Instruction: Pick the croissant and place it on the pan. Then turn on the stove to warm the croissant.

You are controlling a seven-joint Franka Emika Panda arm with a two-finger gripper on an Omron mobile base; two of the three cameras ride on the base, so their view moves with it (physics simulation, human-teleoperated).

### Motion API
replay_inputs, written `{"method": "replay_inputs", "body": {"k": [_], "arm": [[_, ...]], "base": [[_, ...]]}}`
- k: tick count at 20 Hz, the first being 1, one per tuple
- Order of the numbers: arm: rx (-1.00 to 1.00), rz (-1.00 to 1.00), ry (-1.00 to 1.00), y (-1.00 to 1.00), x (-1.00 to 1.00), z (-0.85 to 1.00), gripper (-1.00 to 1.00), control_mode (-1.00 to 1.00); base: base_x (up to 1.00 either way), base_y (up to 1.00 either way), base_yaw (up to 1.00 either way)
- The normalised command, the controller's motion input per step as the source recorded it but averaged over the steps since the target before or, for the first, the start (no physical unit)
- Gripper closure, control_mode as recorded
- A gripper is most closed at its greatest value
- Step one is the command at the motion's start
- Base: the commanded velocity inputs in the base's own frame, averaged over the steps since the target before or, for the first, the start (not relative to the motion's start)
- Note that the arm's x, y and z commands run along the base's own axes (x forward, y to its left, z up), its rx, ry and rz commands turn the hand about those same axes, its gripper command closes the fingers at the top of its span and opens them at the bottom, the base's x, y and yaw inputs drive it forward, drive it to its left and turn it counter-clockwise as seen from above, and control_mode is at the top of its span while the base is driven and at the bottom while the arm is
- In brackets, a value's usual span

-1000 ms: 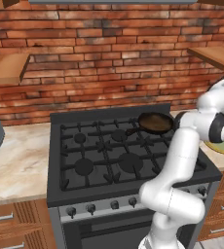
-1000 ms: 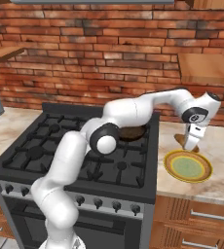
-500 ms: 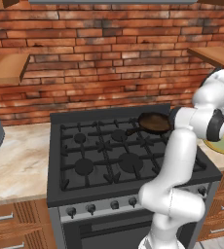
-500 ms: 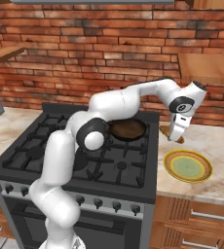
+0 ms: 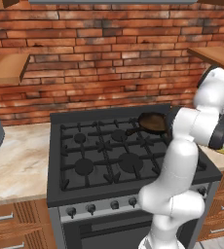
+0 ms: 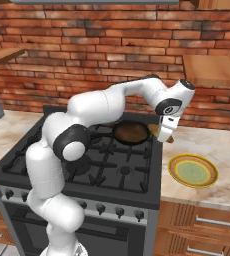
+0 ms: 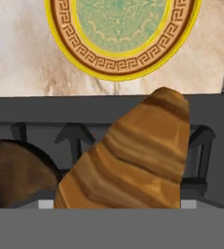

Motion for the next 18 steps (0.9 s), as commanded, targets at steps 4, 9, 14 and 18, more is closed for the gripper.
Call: {"method": "replay_inputs", "body": {"k": [4, 9, 14, 18], "arm": [[-0.05, 0.00, -0.07, 0.72, -0.12, 0.19, 1.00, -1.00], [-0.05, 0.00, -0.01, 0.72, 0.00, 0.11, 1.00, -1.00], [-0.05, 0.00, 0.00, 0.53, 0.00, 0.01, 1.00, -1.00], [-0.04, 0.00, 0.00, 0.22, 0.12, 0.00, 1.00, -1.00]], "base": [[0.00, 0.00, 0.00], [0.00, 0.00, 0.00], [0.00, 0.00, 0.00], [0.00, 0.00, 0.00]]}}
